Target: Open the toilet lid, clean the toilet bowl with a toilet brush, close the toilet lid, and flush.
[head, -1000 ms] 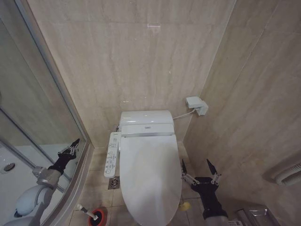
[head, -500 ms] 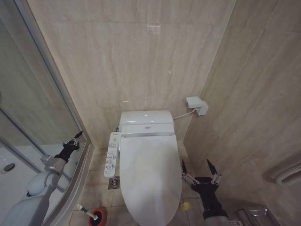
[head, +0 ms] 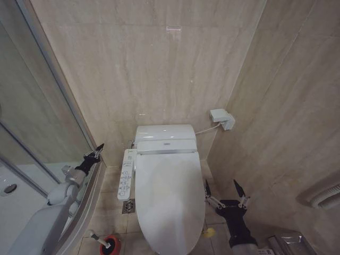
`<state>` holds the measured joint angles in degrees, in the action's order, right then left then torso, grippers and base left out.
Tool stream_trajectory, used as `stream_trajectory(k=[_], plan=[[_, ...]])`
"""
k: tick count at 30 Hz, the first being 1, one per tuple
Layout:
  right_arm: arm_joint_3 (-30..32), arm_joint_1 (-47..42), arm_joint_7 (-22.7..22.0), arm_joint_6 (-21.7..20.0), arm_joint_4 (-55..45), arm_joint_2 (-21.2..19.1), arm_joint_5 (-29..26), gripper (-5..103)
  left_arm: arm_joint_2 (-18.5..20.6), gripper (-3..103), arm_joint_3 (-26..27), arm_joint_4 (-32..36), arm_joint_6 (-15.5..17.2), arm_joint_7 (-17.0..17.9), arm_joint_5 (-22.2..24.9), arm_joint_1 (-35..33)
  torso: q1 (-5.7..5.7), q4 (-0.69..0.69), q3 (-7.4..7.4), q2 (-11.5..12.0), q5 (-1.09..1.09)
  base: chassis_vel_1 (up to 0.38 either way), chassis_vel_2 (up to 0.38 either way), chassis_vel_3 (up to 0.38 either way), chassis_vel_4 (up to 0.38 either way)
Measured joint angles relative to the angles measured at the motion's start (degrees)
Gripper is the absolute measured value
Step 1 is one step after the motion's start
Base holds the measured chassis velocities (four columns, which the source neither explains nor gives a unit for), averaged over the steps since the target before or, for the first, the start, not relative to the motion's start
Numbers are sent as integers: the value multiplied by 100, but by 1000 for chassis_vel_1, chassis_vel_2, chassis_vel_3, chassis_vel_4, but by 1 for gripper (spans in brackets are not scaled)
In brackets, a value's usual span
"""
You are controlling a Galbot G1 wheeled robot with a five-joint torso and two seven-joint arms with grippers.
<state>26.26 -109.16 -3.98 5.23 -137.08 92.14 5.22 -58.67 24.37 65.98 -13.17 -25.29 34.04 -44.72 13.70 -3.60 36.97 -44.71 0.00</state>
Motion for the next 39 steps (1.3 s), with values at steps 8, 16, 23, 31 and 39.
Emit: stream_trajectory(k=[8, 16, 23, 31, 39], plan=[[0, 0, 0, 0, 0, -2, 0, 100, -148, 0, -324, -449, -118, -227, 46, 461, -2, 0, -1, -1, 1, 0, 0, 0, 0], [0, 0, 0, 0, 0, 0, 0, 100, -231, 0, -491, -735, -225, -394, 40, 649, 0, -1, 0, -1, 0, -85, 81, 85, -86], [0, 0, 0, 0, 0, -1, 0, 100, -173, 0, -556, -989, -296, -899, 46, 744, 2, 1, 1, 0, 0, -32, 59, 34, -47], [0, 0, 0, 0, 0, 0, 0, 100, -133, 0, -676, -1790, -603, -1704, -97, 1177, -2, 1, -1, -1, 0, 9, -4, -11, 19], [0, 0, 0, 0, 0, -1, 0, 100, -282, 0, -907, -2043, -646, -1801, -85, 1374, -1, -1, 0, -1, 0, 0, 0, 0, 0]])
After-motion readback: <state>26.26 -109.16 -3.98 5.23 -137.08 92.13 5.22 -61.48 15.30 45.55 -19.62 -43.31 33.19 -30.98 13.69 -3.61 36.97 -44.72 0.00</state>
